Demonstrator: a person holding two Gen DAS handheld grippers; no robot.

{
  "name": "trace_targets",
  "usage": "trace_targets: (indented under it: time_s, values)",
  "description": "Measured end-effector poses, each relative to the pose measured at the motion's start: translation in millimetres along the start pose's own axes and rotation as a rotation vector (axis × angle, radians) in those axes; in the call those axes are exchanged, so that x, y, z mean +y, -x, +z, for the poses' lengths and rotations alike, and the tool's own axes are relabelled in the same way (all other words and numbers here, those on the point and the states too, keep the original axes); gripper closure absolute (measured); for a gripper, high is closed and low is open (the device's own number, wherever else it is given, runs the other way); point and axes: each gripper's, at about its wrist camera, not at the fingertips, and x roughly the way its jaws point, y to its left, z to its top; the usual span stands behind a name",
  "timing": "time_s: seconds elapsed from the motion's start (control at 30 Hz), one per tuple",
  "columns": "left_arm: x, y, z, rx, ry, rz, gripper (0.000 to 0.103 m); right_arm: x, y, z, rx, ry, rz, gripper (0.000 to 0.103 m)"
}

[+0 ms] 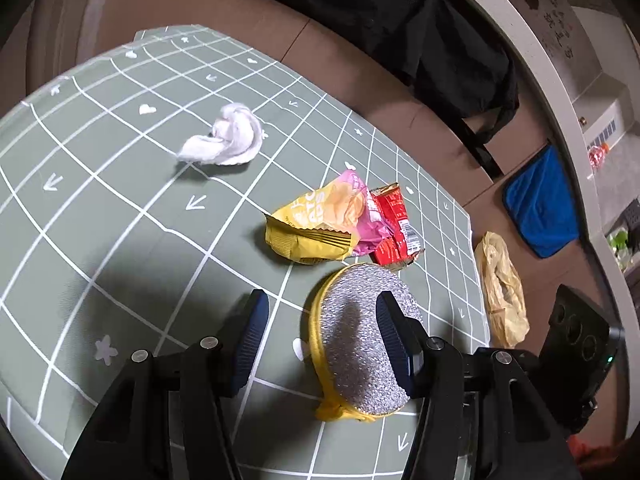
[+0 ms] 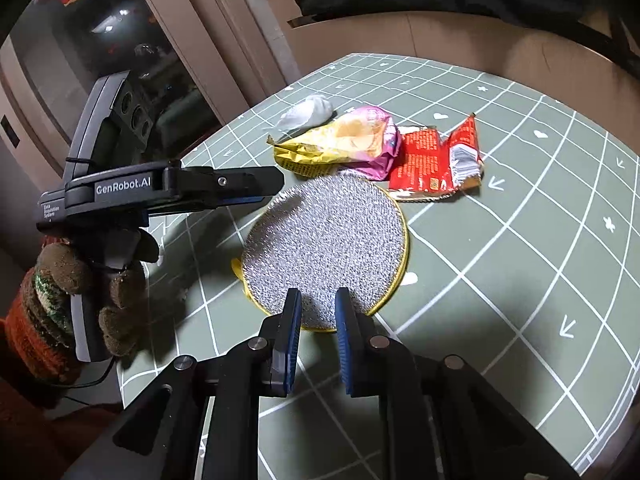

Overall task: Collect trash
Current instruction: 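Grasp the round silver-and-yellow scouring pad by its rim with the left gripper, then grasp the red snack packets with the right gripper while the left gripper lifts the pad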

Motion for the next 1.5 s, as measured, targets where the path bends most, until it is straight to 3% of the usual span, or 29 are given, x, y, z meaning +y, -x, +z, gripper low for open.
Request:
trace_targets:
  time_s: [0.23, 0.43, 0.53, 0.6, 0.7, 0.8, 1.0, 1.17, 1.3, 1.5]
  values:
    - [-3, -12, 2, 0.035, 0.026, -0.052, 0.046, -2, 5, -3, -0.014, -0.002, 0.000, 0.088]
    - [-12, -24, 0, 0.115, 0.084, -0.156, 0.049, -4, 4, -4, -0.022, -0.006, 0.002, 0.088]
    - [-21, -25, -3, 0.128, 0.094, -0.189, 0.056, -6, 6, -6, -0.024, -0.007, 0.002, 0.088]
    - [-27, -22, -5, 0.115, 0.071, -0.172, 0.080, -3, 9, -7, -0.032, 0.010, -0.008, 0.087]
    - [-37, -13, -6, 0.079, 0.034, -0.153, 0.088, -1, 21, -2, -0.071, 0.045, -0.059, 0.078]
    - [-43, 1, -5, 0.040, 0.014, -0.141, 0.089, -7, 33, 12, -0.127, 0.047, -0.117, 0.066]
    - [-54, 65, 2, -0.200, -0.119, 0.068, 0.089, -38, 21, 57, -0.148, -0.016, -0.187, 0.061]
    - [-36, 97, 9, -0.332, -0.099, 0.145, 0.089, -60, -15, 83, -0.125, -0.059, -0.284, 0.061]
    - [-20, 108, 11, -0.377, -0.078, 0.169, 0.089, -66, -36, 90, -0.099, -0.061, -0.310, 0.061]
    - [-4, 99, 13, -0.373, -0.039, 0.176, 0.089, -59, -50, 93, -0.062, 0.013, -0.355, 0.062]
